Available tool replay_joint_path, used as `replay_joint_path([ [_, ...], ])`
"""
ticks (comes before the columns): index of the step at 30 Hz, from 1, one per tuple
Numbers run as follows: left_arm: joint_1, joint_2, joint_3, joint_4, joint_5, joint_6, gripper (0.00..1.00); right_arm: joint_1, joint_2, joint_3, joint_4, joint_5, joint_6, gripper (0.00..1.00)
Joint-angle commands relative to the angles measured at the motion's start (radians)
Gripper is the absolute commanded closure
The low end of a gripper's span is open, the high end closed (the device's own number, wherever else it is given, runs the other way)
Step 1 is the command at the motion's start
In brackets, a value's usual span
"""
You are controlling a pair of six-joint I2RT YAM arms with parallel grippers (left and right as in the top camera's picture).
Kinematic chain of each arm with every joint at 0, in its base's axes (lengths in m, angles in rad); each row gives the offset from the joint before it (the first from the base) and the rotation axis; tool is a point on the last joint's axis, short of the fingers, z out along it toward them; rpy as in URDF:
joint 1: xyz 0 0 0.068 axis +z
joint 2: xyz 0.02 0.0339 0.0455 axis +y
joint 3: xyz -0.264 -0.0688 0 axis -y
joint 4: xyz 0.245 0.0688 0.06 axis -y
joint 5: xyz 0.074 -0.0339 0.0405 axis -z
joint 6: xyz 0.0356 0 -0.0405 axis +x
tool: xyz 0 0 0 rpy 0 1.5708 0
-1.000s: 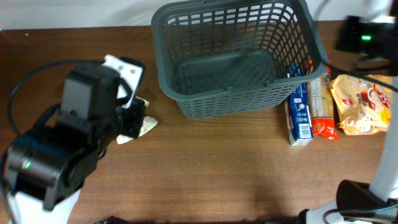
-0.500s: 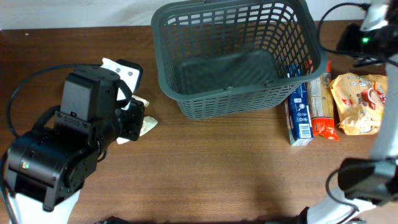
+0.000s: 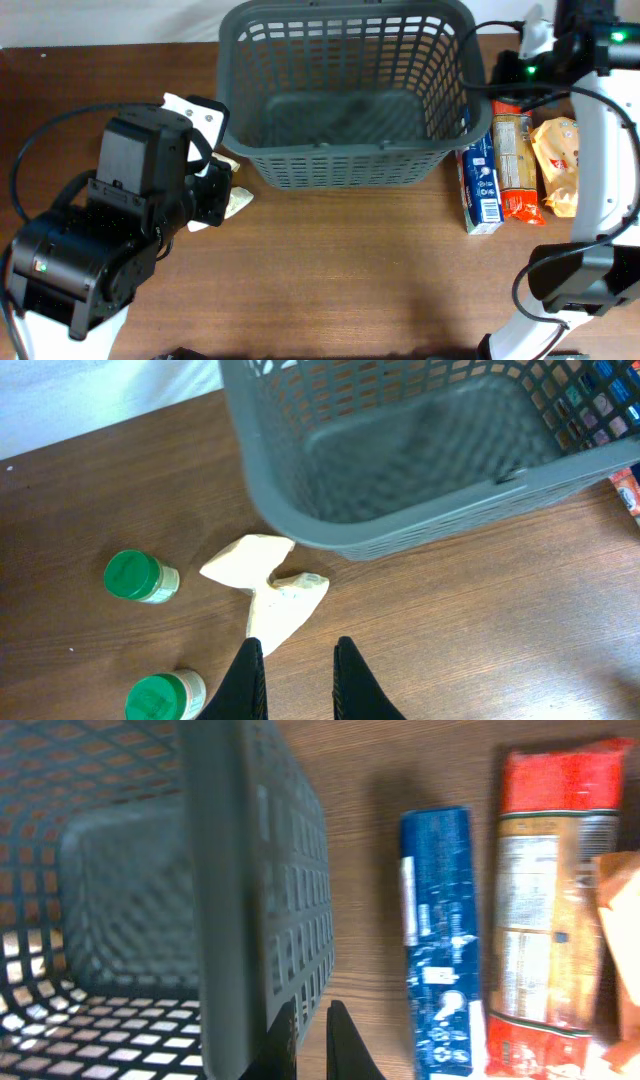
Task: Pack container
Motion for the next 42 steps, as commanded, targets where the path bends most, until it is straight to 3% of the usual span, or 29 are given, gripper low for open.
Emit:
replay_joint_path([
  [1,0.005,0.0,0.002,0.001,-0.018,-0.013,0.93,0.019,-0.011,0.003,0.002,-0.014,-0.007,0.96],
  [3,0.005,0.0,0.002,0.0,-0.03,-0.013,0.92,0.011,-0.012,0.003,0.012,0.023,-0.007,0.96],
  [5,0.005,0.0,0.002,0.0,-0.03,-0.013,0.8,-0.01,-0.012,0.004,0.017,0.058,-0.007,0.96],
  [6,0.005,0.0,0.002,-0.003,-0.03,-0.014,0.57,-0.034,-0.012,0.004,0.018,0.067,-0.008,0.96],
  [9,0.013,0.0,0.002,-0.005,-0.031,-0.018,0.07,-0.092,-0.012,0.004,0.015,0.085,-0.008,0.96],
  [10,0.023,0.0,0.002,-0.005,-0.038,-0.026,0.04,-0.107,-0.012,0.003,0.016,0.102,-0.008,0.96],
  [11,0.035,0.0,0.002,-0.006,-0.056,-0.051,0.02,-0.119,-0.011,0.003,0.016,0.114,-0.009,0.96],
  [12,0.051,0.0,0.002,-0.006,-0.073,-0.071,0.01,-0.13,-0.011,0.003,0.016,0.125,-0.012,0.88],
  [13,0.069,0.0,0.002,-0.006,-0.083,-0.078,0.01,-0.142,-0.011,0.003,0.018,0.142,-0.018,0.65],
  [14,0.086,0.0,0.002,-0.006,-0.089,-0.082,0.0,-0.152,-0.011,0.003,0.021,0.159,-0.032,0.24],
  [16,0.131,0.0,0.002,-0.006,-0.091,-0.081,0.0,-0.173,-0.009,0.003,0.039,0.22,-0.045,0.01],
  [25,0.219,0.0,0.002,-0.014,-0.09,-0.08,0.01,-0.361,0.063,0.003,0.082,0.298,0.036,0.01],
  [35,0.219,0.0,0.002,-0.014,-0.09,-0.08,0.01,-0.406,0.251,-0.032,0.087,0.337,-0.216,0.01],
  [39,0.219,0.0,0.002,-0.014,-0.09,-0.08,0.01,-0.418,0.295,-0.142,0.139,0.488,-0.229,0.01],
  [42,0.219,0.0,0.002,-0.014,-0.09,-0.08,0.01,-0.421,0.313,-0.214,0.179,0.497,-0.259,0.01],
])
